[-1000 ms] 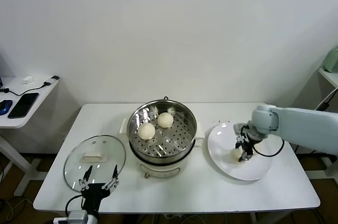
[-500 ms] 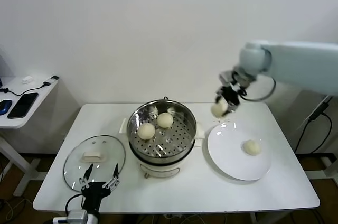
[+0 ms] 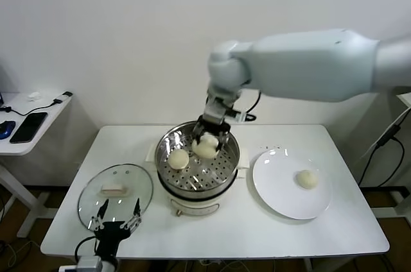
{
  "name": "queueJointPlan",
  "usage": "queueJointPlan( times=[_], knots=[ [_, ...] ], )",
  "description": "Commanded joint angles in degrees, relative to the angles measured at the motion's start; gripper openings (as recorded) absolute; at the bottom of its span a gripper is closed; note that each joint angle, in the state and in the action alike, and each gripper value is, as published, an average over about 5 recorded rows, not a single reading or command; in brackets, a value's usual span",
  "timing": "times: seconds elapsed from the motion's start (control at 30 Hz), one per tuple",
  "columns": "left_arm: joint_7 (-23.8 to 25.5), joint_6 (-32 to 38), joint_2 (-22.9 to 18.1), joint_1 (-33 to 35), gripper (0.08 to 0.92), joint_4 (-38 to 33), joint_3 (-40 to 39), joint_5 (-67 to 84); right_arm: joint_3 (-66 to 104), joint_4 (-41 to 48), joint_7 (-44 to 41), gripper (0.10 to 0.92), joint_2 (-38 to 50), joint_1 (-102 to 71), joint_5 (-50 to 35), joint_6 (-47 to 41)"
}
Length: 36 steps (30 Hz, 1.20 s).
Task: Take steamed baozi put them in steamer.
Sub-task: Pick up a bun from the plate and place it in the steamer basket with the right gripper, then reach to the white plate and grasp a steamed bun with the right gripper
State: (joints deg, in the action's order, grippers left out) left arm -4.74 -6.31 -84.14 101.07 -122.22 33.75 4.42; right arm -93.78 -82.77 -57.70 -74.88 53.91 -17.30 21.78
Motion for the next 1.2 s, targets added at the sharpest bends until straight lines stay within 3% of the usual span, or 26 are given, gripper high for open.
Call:
queueJointPlan(
  times=[0.03,0.4,0.67,0.97,1.1,1.2],
  knots=[
    [-0.1,0.1,0.2,0.0,0.823,0.2,0.2,0.1,1.8,2.0,5.0,0.585,-5.5,-11.7,14.4,7.1],
    [0.0,0.0,0.1,-0.2,0.823,0.2,0.1,0.1,2.0,3.9,7.4,0.585,-6.2,-16.2,17.7,4.8],
    [-0.1,0.1,0.1,0.1,0.823,0.0,0.1,0.1,1.8,4.2,7.1,0.596,-5.6,-15.1,15.5,4.9],
    [0.1,0.2,-0.1,0.4,0.823,-0.6,-0.2,-0.1,1.1,2.9,1.3,0.802,-0.3,-4.4,2.9,6.2],
    [0.2,0.2,-0.2,0.6,0.823,-0.9,-0.3,-0.1,-4.0,4.7,-1.7,0.821,6.2,4.2,-8.9,3.1],
    [0.3,0.2,-0.1,0.3,0.823,-1.1,-0.1,0.1,-10.4,5.6,-2.6,0.822,13.2,10.4,-15.8,-4.4]
  ],
)
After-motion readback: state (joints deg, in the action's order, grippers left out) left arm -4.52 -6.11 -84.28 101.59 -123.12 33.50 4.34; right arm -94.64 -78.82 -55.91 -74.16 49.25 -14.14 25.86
